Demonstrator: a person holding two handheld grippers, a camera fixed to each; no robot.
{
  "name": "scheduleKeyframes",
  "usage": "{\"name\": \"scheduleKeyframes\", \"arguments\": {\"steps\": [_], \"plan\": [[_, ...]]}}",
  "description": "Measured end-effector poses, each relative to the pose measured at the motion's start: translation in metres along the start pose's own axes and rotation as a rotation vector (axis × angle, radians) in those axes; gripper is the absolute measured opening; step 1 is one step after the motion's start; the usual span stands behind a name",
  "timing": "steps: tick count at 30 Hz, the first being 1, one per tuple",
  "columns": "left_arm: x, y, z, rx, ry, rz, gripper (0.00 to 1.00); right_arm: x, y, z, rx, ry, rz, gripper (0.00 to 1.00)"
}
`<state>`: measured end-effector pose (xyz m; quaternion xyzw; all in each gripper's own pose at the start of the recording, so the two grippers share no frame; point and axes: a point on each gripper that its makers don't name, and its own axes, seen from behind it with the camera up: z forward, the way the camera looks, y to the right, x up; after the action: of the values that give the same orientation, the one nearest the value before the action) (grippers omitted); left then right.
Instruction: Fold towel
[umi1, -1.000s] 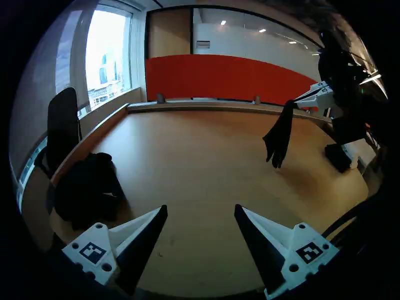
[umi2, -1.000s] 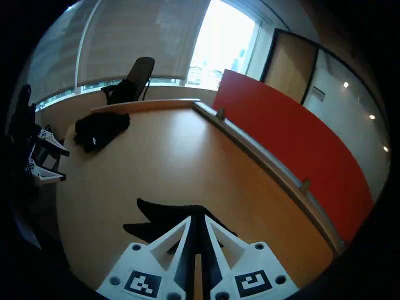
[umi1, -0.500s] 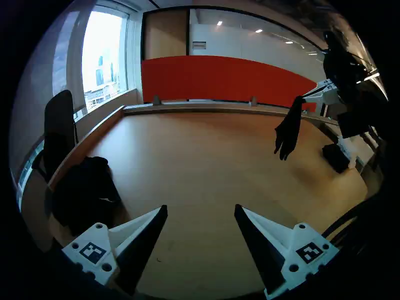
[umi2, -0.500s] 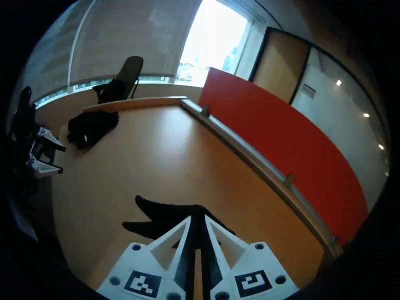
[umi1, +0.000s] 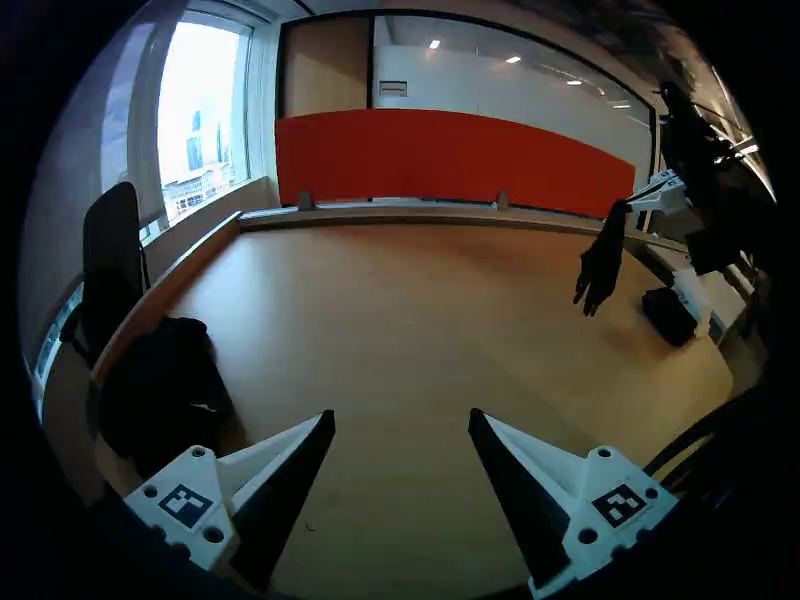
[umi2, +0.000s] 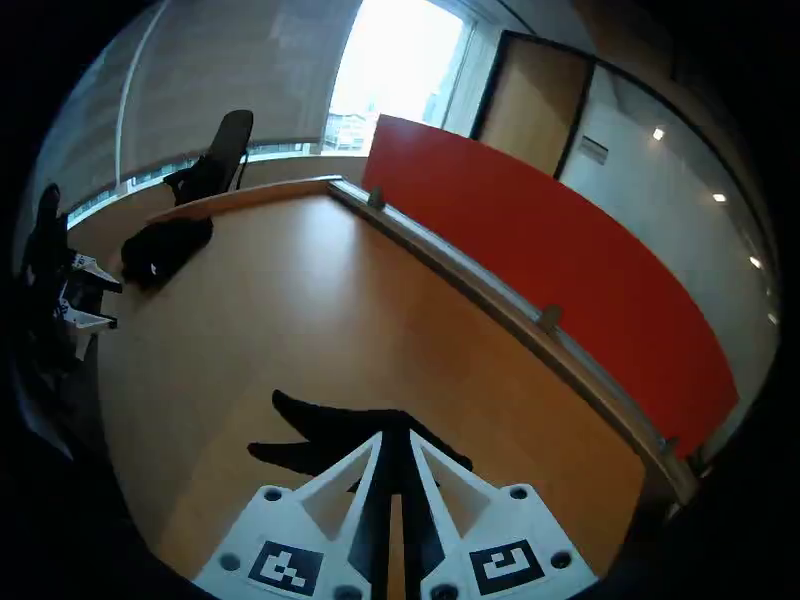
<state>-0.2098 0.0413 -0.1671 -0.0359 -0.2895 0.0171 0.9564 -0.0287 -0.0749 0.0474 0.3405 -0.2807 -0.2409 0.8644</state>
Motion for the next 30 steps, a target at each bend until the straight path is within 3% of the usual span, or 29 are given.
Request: {"name": "scheduleKeyframes", "arguments": {"steps": [30], "plan": [[0.005,0.019,0.012,-0.007,-0.029,0.018,1.0,-0.089,0.121,-0.049,-0.099,-0.118,0.102,0.04]]}}
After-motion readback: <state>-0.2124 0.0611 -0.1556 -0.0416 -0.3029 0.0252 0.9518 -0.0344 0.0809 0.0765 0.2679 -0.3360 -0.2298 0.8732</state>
